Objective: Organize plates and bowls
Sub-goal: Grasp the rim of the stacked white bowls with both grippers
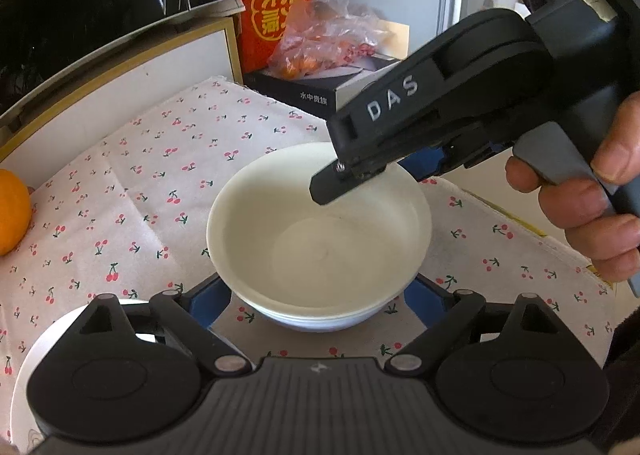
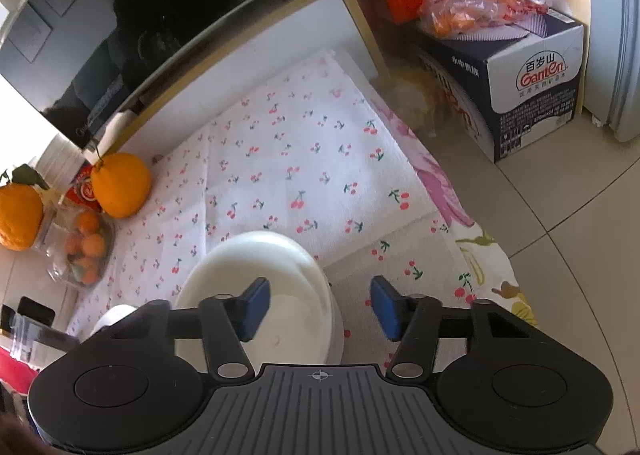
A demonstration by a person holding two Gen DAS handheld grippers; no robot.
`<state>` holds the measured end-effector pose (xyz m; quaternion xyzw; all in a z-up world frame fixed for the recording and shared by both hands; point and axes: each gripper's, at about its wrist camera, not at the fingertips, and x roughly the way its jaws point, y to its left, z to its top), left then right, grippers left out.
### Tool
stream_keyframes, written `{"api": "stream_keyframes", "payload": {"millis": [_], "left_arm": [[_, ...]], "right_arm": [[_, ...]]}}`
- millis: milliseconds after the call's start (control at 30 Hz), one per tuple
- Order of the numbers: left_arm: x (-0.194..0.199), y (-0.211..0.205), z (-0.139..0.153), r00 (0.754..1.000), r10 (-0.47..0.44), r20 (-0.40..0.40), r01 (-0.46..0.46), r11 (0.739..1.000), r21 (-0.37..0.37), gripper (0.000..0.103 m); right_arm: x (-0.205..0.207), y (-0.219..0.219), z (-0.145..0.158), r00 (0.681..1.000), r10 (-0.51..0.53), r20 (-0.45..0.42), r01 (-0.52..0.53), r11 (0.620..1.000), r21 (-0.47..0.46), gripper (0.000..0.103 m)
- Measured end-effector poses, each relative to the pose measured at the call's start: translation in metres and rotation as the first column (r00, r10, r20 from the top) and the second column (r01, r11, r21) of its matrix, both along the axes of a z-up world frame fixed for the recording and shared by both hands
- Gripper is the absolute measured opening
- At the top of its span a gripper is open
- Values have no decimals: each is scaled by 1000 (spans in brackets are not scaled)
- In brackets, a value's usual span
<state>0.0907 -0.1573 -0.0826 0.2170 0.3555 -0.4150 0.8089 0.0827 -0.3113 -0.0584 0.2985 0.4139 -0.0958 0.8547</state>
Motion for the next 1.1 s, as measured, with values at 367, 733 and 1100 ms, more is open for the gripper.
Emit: {"api": "stream_keyframes", "payload": {"millis": [367, 733, 1100], "left_arm": [[0, 3, 2, 1000, 12, -3, -12, 1000, -22, 92], [-7, 4, 13, 999, 21, 24, -19, 997, -69, 92], [-16, 12, 30, 998, 54, 19, -51, 990, -130, 92]], "right_arm": [[1, 8, 3, 999, 50, 4, -50, 998, -37, 31], [-5, 6, 18, 998, 44, 38, -42, 998, -48, 31], [-14, 9, 43, 996, 48, 80, -44, 998, -48, 31]]}}
